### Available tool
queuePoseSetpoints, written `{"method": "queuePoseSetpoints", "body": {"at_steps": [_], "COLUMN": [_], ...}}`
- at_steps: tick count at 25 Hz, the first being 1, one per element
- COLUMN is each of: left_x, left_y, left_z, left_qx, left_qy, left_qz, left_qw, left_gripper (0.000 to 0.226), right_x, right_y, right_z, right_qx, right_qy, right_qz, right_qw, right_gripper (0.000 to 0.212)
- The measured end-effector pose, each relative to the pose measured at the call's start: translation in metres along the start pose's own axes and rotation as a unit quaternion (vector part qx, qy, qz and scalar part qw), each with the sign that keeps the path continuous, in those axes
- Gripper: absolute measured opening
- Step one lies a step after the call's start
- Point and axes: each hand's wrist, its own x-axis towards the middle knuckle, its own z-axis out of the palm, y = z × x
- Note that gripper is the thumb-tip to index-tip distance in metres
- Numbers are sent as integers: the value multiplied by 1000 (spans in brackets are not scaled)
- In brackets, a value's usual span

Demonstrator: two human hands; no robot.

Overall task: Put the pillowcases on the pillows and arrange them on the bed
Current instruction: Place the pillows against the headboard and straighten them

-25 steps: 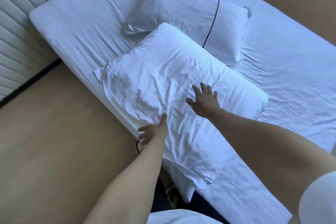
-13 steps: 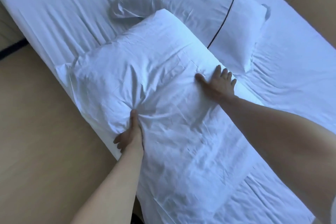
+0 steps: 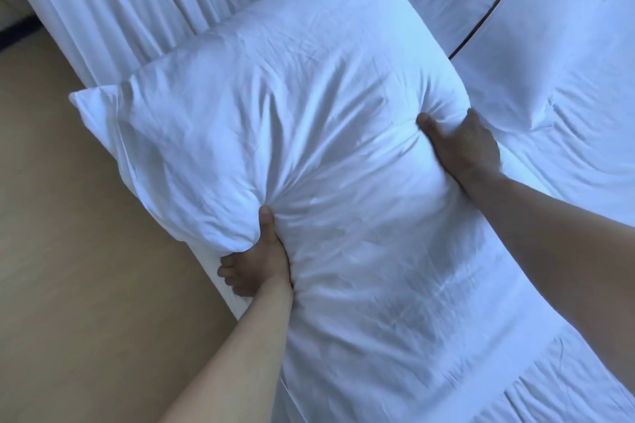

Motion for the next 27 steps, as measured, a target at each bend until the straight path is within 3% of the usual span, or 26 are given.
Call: {"method": "queuePoseSetpoints", "body": {"at_steps": [4,7,12,19,24,27], "left_x": [2,7,22,11,-24,-21], "left_y": [1,-6,-19,-12,5,43], "left_z": [3,3,-14,-67,-133,-193], "left_qx": [16,6,-122,-163,-244,-252], "left_qy": [12,30,0,-64,-101,-124], "left_qz": [6,17,86,106,143,178], "left_qw": [1000,999,989,979,954,943], "left_gripper": [131,126,102,76,54,54], "right_x": [-2,-7,-27,-95,-143,-174], "right_y": [5,5,0,-24,-48,-82], "right_z": [4,3,-6,-49,-105,-120], "right_qx": [-42,-49,-39,24,82,132], "right_qy": [4,26,64,115,166,183], "right_qz": [-24,-34,-42,-44,-22,-2], "right_qw": [999,998,996,992,982,974], "right_gripper": [77,65,58,49,56,56]}}
